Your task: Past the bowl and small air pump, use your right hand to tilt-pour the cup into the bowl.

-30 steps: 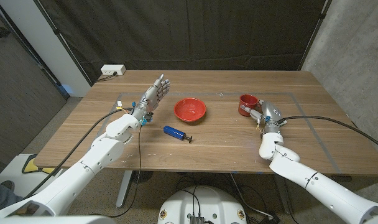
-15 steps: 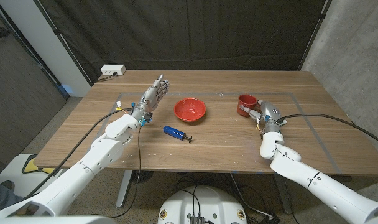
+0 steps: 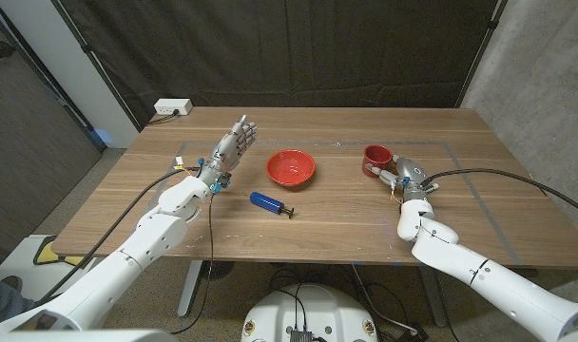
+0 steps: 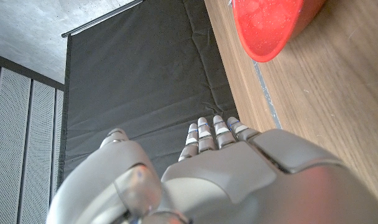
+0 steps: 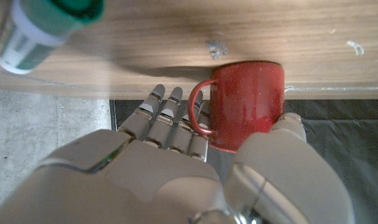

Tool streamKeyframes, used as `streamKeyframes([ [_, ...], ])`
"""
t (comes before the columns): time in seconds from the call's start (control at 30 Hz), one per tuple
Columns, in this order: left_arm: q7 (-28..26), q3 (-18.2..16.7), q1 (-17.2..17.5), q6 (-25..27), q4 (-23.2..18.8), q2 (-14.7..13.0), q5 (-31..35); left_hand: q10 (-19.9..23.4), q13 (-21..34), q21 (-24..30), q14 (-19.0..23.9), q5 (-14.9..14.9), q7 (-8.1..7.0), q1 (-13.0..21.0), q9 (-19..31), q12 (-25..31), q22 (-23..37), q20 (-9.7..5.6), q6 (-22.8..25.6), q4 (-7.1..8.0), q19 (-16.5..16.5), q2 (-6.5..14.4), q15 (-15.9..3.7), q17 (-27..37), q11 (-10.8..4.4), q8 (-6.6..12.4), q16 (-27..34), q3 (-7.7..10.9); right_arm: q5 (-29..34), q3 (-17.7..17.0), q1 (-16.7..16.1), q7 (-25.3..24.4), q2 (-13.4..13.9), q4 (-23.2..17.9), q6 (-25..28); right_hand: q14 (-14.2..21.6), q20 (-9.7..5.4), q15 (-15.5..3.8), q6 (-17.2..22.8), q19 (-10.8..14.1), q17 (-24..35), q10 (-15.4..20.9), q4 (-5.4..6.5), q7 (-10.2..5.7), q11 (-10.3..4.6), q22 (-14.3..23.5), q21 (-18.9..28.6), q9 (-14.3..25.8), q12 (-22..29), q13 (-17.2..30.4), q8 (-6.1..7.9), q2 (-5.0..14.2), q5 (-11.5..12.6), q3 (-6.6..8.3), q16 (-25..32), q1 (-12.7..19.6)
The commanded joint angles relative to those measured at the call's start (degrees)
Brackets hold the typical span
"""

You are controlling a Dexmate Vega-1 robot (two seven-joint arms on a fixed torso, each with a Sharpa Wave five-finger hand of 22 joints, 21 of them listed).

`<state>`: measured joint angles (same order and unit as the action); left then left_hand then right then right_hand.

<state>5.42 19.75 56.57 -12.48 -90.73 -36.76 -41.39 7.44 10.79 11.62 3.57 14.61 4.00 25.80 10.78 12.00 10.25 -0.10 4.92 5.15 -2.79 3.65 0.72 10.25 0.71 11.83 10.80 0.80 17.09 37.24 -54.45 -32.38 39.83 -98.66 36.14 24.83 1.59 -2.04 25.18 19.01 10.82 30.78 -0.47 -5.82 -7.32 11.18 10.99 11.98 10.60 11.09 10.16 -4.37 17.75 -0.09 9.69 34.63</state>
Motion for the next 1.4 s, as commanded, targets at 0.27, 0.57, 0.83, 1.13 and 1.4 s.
streamKeyframes([
  [0.27, 0.8, 0.3, -0.5, -0.1, 0.6, 0.3, -0.1, 0.2, 0.2, 0.1, 0.2, -0.1, -0.25, 0.1, 0.1, -0.2, 0.3, -0.04, 0.5, 0.08, -0.1, 0.3, 0.22, 0.3, 0.15, -0.11, 0.1, -0.23, -0.7, -0.7, -0.9, 1.8, 2.6, -5.7, 4.1, -6.5, 2.46, 2.23, -9.8, -2.8, 0.2, -9.3, 0.28, 3.16, 2.85, 0.0, 0.2, -0.1, -0.2, 0.3, -0.31, -1.62, 1.9, -2.17, 0.4, -0.9],
  [0.57, 0.4, 0.4, -0.6, 0.2, 0.5, 0.4, 0.0, 0.2, 0.2, 0.1, 0.2, -0.1, -0.33, 0.1, 0.1, -0.2, 0.3, -0.01, 0.5, 0.08, -0.1, 0.3, 0.21, 0.3, 0.2, -0.13, 0.1, -0.29, -1.0, -2.2, -2.0, 1.1, 3.7, -8.0, 1.8, -7.0, 2.67, 2.4, -10.9, -2.9, 0.2, -9.9, 0.37, 2.73, 3.49, 0.0, 0.3, -0.1, 0.1, 0.3, -0.08, -1.76, 2.2, -2.52, 0.5, -1.1],
  [0.83, -0.1, 0.0, 0.0, 0.5, 0.0, -0.1, -0.2, 0.3, 0.2, 0.1, 0.2, -0.1, -0.38, 0.2, 0.1, -0.2, 0.3, 0.01, 0.5, 0.07, -0.1, 0.3, 0.23, 0.3, 0.17, -0.15, 0.1, -0.34, -3.2, -4.1, -3.6, 2.8, 5.5, -10.1, -1.5, -8.7, -0.5, 3.21, -10.7, -1.5, 0.2, -10.6, 0.62, 2.17, 3.96, 0.0, 0.9, -0.1, 0.6, 0.3, 0.7, -1.76, 2.7, -3.13, 0.5, -1.6],
  [1.13, 0.1, 0.1, -0.3, 0.9, 0.2, -0.3, -0.2, 0.2, 0.2, 0.1, 0.2, -0.2, -0.35, 0.2, 0.1, -0.2, 0.3, 0.01, 0.6, 0.07, -0.1, 0.4, 0.27, 0.3, 0.19, -0.15, 0.1, -0.4, -7.6, -8.3, -6.4, 0.8, 4.9, -9.7, -9.3, -9.3, -2.03, 2.3, -10.2, -1.0, 0.3, -10.4, 1.17, 2.53, 4.98, -0.1, 1.1, -0.1, 1.1, 0.3, 1.12, -1.41, 3.0, -3.58, 0.7, -2.5],
  [1.4, -0.1, -0.4, 0.2, 0.7, 0.0, -0.7, -0.3, 0.3, 0.2, 0.1, 0.2, -0.2, -0.42, 0.2, 0.1, -0.2, 0.3, 0.04, 0.6, 0.07, -0.1, 0.4, 0.23, 0.3, -0.04, -0.17, 0.1, -0.46, -8.5, -10.0, -7.8, -0.8, 4.6, -9.2, -14.0, -8.9, -3.59, 0.91, -8.4, 0.4, 0.1, -9.3, 1.97, 4.66, 8.86, -0.2, 1.5, -0.3, 1.8, 0.1, 1.85, -0.52, 3.4, -4.07, 1.2, -3.7],
])
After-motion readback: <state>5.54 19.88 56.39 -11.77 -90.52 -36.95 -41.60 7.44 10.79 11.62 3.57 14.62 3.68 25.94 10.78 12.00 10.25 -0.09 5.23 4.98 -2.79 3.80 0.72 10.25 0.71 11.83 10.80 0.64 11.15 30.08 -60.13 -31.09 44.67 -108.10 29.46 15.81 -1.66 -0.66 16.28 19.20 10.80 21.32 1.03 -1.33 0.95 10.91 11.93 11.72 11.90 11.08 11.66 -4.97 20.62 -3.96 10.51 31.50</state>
